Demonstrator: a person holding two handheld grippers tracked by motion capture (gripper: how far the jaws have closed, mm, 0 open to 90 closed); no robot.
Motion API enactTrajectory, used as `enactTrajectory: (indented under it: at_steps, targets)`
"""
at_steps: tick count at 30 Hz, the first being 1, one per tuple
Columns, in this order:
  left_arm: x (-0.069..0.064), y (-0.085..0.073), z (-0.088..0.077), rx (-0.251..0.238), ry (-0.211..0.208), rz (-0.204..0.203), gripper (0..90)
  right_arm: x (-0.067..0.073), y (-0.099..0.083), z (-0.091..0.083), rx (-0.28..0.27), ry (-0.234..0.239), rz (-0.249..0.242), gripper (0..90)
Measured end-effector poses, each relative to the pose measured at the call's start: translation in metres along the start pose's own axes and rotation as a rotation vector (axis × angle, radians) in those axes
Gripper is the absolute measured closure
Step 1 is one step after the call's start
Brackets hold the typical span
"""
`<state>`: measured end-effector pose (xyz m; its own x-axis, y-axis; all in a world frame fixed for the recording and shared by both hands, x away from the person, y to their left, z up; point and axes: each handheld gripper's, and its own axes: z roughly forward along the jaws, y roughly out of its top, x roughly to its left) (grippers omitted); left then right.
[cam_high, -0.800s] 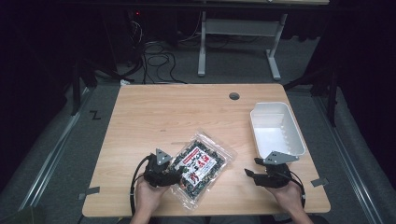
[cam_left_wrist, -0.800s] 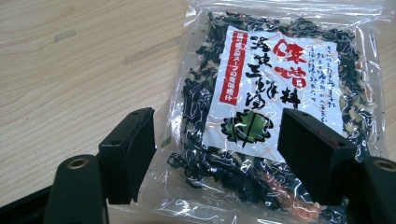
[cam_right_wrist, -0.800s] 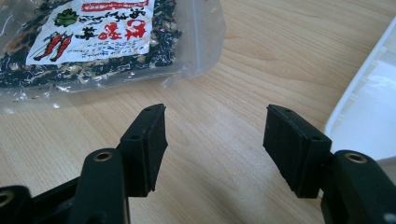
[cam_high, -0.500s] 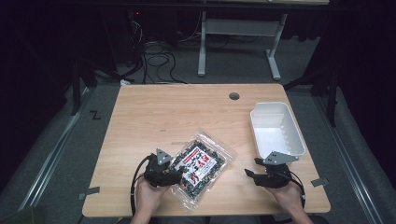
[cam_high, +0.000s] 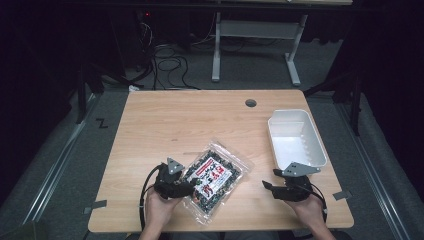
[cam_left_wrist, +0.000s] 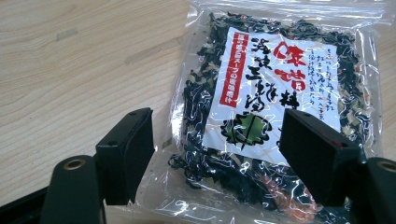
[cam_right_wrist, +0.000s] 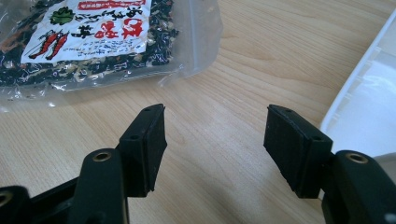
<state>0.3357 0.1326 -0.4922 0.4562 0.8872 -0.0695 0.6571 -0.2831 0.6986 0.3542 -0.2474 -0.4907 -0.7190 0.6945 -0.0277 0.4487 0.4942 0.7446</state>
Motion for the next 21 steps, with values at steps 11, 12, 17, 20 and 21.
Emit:
enactTrajectory:
  at_steps: [11,12,17,20,21]
  targets:
    - [-0.004,0.006,0.008,0.045,-0.005,0.007,26.0,-0.001,-0.001,0.000,-0.003,-0.005,0.009,39.4]
    - [-0.004,0.007,0.009,0.053,-0.001,0.008,25.5,-0.001,-0.001,-0.001,-0.002,-0.007,0.009,39.3]
    - [-0.005,0.009,0.013,0.065,0.004,0.008,24.7,-0.001,-0.001,0.000,-0.006,-0.008,0.007,39.3]
    - [-0.006,0.009,0.015,0.072,0.006,0.008,23.7,-0.001,-0.001,0.000,-0.004,-0.009,0.003,39.3]
    - [-0.006,0.010,0.016,0.075,0.006,0.009,23.4,-0.001,-0.001,0.000,-0.004,-0.010,0.003,39.3]
